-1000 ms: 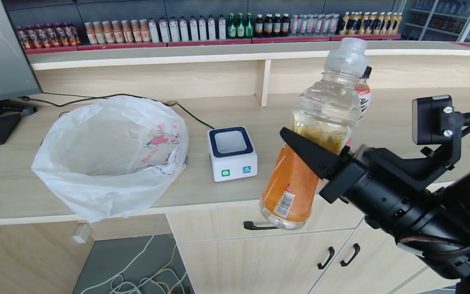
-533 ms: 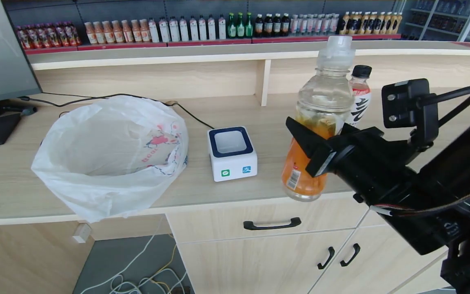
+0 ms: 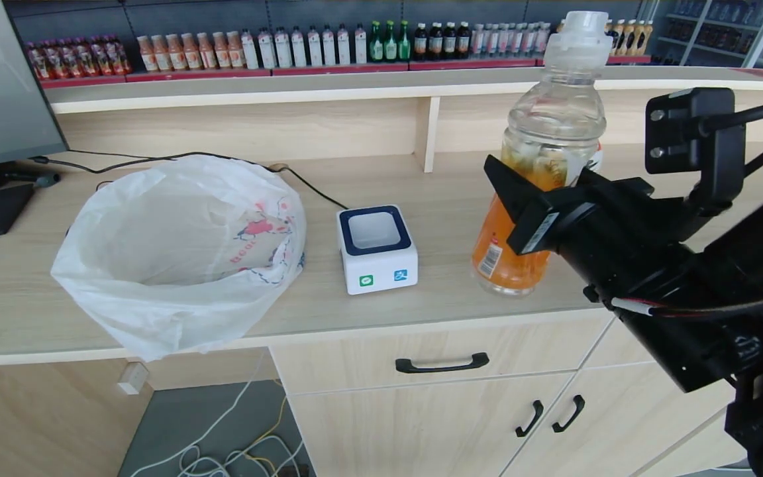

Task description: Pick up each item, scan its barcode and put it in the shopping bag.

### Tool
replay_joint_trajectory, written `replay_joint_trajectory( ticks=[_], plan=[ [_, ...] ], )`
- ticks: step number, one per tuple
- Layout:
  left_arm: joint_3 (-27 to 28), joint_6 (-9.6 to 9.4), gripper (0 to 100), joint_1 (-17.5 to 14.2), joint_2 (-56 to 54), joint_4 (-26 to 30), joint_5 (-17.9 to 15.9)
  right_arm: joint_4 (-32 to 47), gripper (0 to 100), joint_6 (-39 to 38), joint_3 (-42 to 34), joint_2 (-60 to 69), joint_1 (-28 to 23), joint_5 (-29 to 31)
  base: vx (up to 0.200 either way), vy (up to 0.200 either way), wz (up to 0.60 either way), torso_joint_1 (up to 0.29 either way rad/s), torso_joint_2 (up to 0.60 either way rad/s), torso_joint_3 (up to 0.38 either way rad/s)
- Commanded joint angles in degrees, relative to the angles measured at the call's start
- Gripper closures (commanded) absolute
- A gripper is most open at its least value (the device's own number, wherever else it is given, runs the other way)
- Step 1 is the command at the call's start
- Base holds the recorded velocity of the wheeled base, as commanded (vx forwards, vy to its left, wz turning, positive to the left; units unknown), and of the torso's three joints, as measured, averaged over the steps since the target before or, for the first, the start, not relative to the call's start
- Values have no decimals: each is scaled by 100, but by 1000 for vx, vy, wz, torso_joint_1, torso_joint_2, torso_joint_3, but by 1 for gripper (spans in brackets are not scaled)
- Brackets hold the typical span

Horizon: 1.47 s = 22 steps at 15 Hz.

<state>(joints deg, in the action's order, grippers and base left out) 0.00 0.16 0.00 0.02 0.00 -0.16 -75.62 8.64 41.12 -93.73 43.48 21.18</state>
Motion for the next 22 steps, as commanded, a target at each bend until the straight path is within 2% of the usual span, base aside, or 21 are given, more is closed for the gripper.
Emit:
replay_joint_trajectory(
  ticks=[1, 9, 22],
  plan=[
    [0, -7, 0, 0, -2, 0, -2, -6, 100, -12, 37, 48, 2, 1, 0, 0, 0, 0, 0, 0],
    [0, 2, 0, 0, -2, 0, -2, 3, 100, -29, -78, 250, -7, -8, 0, 0, 0, 0, 0, 0],
    [0, 11, 0, 0, -2, 0, -2, 3, 100, -108, -201, 171, -24, -34, 0, 200, 0, 2, 2, 3]
  ],
)
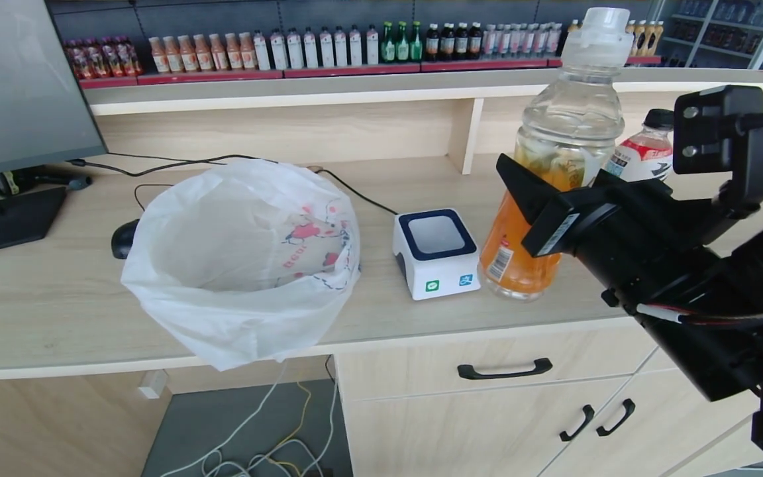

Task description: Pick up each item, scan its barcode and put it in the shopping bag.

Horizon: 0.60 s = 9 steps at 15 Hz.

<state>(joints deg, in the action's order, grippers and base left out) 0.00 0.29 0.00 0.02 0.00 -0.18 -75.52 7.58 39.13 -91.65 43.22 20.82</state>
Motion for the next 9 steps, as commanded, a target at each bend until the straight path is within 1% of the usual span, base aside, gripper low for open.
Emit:
replay_joint_trajectory(
  ticks=[1, 5, 6, 7, 8, 9],
  plan=[
    [0, -3, 0, 0, -2, 0, 1, -7, 100, -2, -2, -37, 3, 1, 0, 200, 0, 12, -2, 2],
    [0, -12, 0, 0, -2, 0, 1, -7, 100, 112, 95, -20, -50, -26, 0, 0, 0, 0, 0, 0],
    [0, -12, 0, 0, -2, 0, 1, -24, 100, 147, 130, -11, -94, -298, 0, 0, 0, 0, 0, 0],
    [0, -12, 0, 0, -2, 0, 1, -86, 100, 279, 147, -11, -243, -650, 0, 0, 0, 0, 0, 0],
    [0, -12, 0, 0, -2, 0, 1, -130, 100, 569, 226, -20, -490, -922, 0, 0, 0, 0, 0, 0],
    [9, -12, 0, 0, -2, 0, 1, -130, 100, 666, 306, -28, -639, -1063, 0, 0, 0, 0, 0, 0]
  ],
)
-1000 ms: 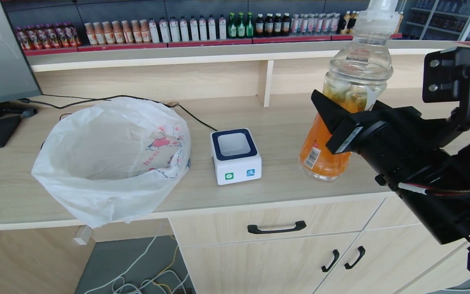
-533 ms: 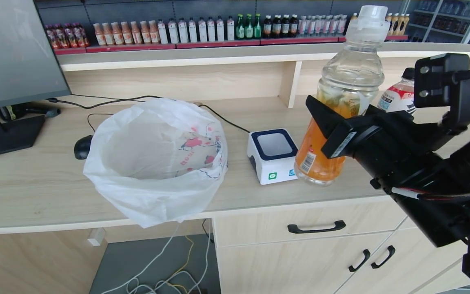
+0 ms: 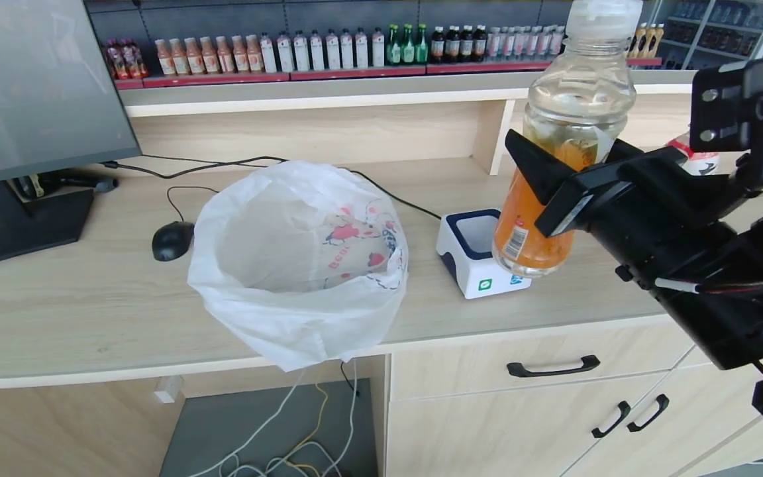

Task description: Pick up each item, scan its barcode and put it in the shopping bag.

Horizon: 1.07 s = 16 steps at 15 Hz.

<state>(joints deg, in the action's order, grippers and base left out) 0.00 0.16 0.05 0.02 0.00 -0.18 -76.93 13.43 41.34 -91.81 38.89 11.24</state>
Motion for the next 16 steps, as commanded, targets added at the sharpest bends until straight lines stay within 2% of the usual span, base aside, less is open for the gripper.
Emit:
replay_joint_trajectory(
  ticks=[1, 5, 7, 8, 11, 14, 16],
  plan=[
    [0, 2, 0, -5, -2, 0, 1, 12, 100, 186, 278, -83, -479, -456, 0, 0, 0, 0, 0, 0],
    [0, 2, 0, -5, -2, 0, 1, 12, 100, 370, 647, -311, -663, -790, 0, 0, 0, 0, 0, 0],
    [0, 2, 0, -5, -2, 0, 1, 3, 100, 907, 709, -487, -971, -1757, 0, 0, 0, 0, 0, 0],
    [0, 2, 0, -5, -2, 0, 1, 3, 100, 1118, 814, -601, -1068, -2056, 0, 0, 0, 0, 0, 0],
    [0, 2, 0, -5, -2, 0, 1, -410, 100, 1390, 937, -1164, -1103, -2609, 0, 0, 0, 0, 0, 0],
    [0, 2, 0, -5, -2, 0, 1, -630, 100, 1689, 1500, -1770, -1252, -3444, 0, 0, 0, 0, 0, 0],
    [0, 2, 0, -5, -2, 0, 1, -630, 100, 1786, 1685, -1946, -1384, -3611, 0, 0, 0, 0, 0, 0]
  ],
)
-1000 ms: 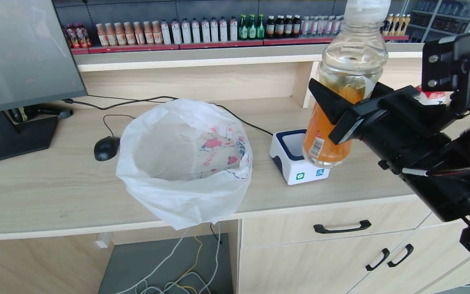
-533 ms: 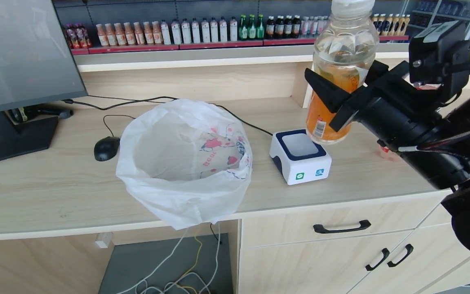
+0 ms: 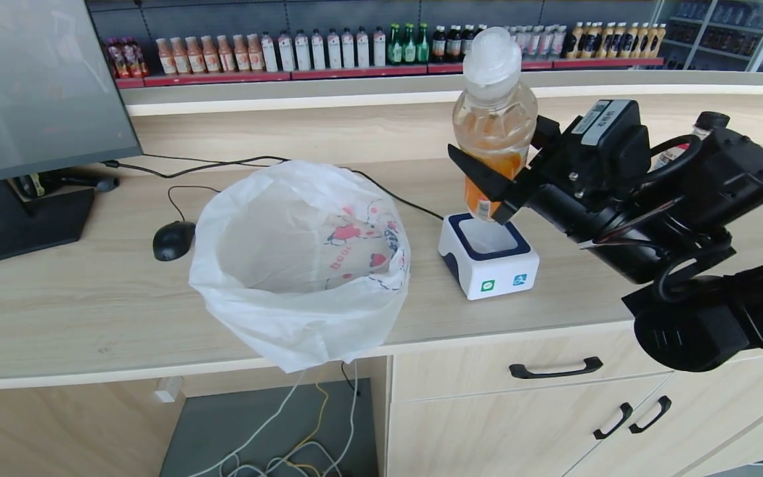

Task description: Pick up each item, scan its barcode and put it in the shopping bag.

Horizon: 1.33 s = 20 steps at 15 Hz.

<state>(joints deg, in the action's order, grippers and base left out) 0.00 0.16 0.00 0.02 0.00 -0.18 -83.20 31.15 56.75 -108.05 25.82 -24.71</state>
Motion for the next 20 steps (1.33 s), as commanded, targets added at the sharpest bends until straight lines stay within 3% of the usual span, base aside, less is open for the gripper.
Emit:
replay_joint_trajectory(
  ticks=[1, 3, 11, 20],
  plan=[
    [0, 2, 0, 0, -2, 0, 1, -3, 100, 102, 258, -410, -147, -78, 0, 0, 0, 0, 0, 0],
    [0, 2, 0, 0, -2, 0, 1, -3, 100, 331, 355, -551, -297, -552, 0, 0, 0, 0, 0, 0],
    [0, 2, 0, 0, -2, 0, 1, 50, 100, 594, 653, -560, -807, -1546, 0, 0, 0, 0, 0, 0],
    [0, 2, 0, 0, -2, 0, 1, 313, 100, 1043, 882, -639, -745, -1598, 0, 0, 0, 0, 0, 0]
  ],
)
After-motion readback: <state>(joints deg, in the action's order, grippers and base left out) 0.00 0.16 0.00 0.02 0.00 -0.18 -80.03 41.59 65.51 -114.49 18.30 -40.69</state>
